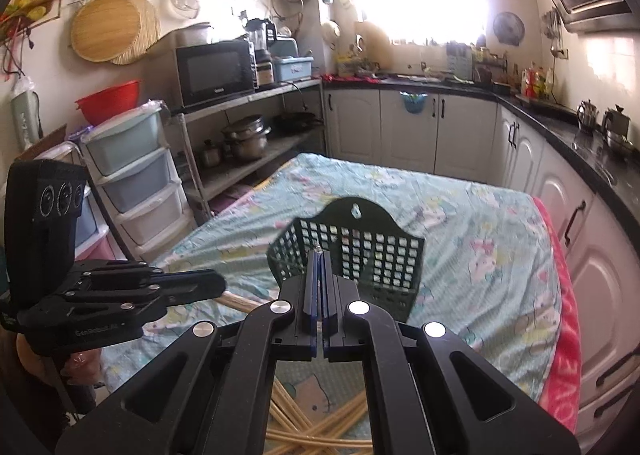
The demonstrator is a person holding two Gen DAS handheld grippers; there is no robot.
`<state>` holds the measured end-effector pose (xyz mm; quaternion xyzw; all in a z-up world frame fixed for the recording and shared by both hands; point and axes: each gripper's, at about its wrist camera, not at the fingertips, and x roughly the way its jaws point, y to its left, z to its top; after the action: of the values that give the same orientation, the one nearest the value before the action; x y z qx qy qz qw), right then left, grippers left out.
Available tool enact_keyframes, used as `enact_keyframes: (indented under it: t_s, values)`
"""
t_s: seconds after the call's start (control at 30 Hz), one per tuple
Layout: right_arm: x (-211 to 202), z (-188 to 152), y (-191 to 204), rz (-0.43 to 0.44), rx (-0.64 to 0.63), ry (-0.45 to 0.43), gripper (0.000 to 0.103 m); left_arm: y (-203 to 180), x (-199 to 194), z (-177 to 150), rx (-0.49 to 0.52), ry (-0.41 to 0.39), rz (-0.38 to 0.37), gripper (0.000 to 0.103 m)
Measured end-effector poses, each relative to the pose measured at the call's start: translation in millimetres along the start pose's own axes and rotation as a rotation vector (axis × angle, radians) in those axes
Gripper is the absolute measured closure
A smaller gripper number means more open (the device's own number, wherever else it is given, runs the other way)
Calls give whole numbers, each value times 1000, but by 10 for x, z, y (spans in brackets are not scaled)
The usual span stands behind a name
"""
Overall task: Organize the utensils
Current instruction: 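Lift the chopstick with the left tool and carry it over the green caddy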
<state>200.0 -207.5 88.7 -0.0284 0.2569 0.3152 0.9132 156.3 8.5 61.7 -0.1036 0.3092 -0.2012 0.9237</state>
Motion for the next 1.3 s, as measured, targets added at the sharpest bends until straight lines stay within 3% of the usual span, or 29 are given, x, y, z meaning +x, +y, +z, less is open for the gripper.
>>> enact_keyframes:
  t_s: [0.43, 0.7, 0.97, 1.3]
  values:
    - [-465, 654, -54, -10, -17, -148, 102, -221, -340, 587, 79, -89, -29, 101]
    - [-558, 1052, -141, -33, -26, -222, 102, -245, -447, 1028, 108, -126, -7, 101]
    - [-474, 1241, -229, -32, 9, -226, 102, -142, -315, 1288, 105, -94, -12, 101]
    - [-155, 1196, -255, -19, 33, -184, 102, -122, -2, 1329, 119, -32, -10, 101]
